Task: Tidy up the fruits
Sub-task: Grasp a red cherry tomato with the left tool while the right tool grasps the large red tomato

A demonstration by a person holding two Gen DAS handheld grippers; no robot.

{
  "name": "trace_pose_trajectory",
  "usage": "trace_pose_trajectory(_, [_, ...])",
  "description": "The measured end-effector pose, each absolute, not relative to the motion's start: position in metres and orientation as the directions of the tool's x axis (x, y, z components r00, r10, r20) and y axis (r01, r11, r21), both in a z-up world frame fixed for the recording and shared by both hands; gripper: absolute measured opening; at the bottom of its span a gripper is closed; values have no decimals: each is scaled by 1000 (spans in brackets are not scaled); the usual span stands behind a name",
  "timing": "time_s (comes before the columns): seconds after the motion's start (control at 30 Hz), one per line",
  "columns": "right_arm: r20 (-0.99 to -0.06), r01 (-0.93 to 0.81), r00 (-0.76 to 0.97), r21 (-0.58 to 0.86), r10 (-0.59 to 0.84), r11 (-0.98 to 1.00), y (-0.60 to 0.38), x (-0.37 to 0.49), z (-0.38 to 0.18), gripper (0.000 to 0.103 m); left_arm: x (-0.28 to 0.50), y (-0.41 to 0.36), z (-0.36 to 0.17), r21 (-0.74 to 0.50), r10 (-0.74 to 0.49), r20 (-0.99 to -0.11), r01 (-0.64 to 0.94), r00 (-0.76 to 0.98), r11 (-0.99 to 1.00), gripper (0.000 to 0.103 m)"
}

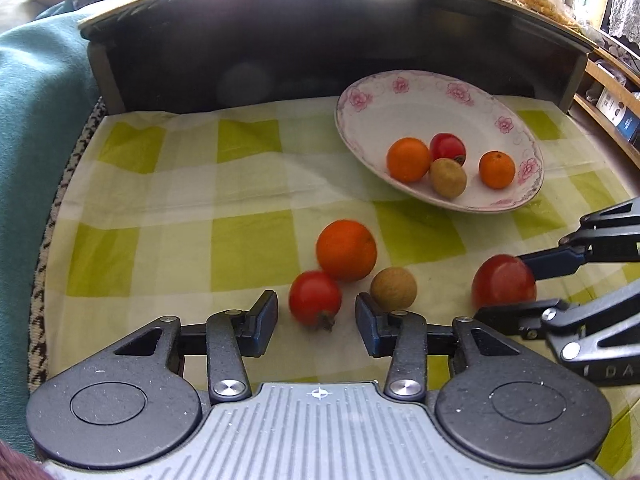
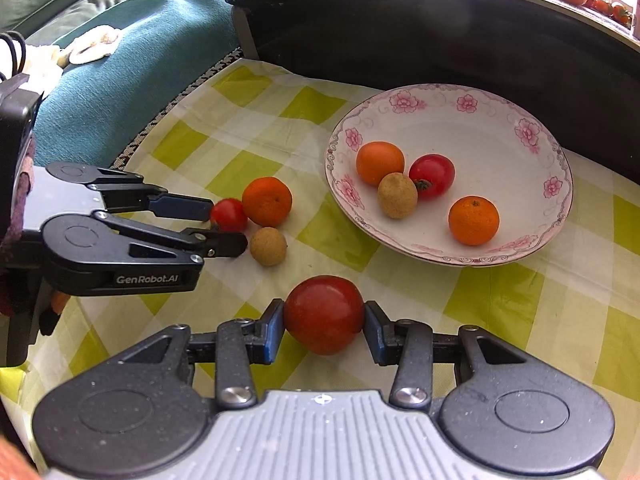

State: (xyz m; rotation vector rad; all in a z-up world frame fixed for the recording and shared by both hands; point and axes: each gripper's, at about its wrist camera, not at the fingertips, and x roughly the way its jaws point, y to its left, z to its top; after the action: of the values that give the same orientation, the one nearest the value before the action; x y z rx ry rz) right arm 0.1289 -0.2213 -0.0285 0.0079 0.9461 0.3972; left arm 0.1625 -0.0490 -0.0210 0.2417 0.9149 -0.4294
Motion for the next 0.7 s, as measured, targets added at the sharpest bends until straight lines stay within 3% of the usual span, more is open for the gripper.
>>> trace_pose_trajectory(0.1, [-787, -328, 520, 175, 332, 928, -221, 128, -28, 45, 163, -51, -21, 35, -248, -801, 456, 545, 889, 52])
trace_pose_trajectory(0.27, [-787, -324, 519, 179, 333, 929, -222, 128, -27, 45, 161, -53, -20, 40, -246, -797, 455, 551, 890, 36])
trace_pose_trajectory(0.7, [-785, -322, 548, 123, 290, 939, -222, 123, -24, 45, 139, -47, -20, 51, -254, -812, 497, 526, 866, 36])
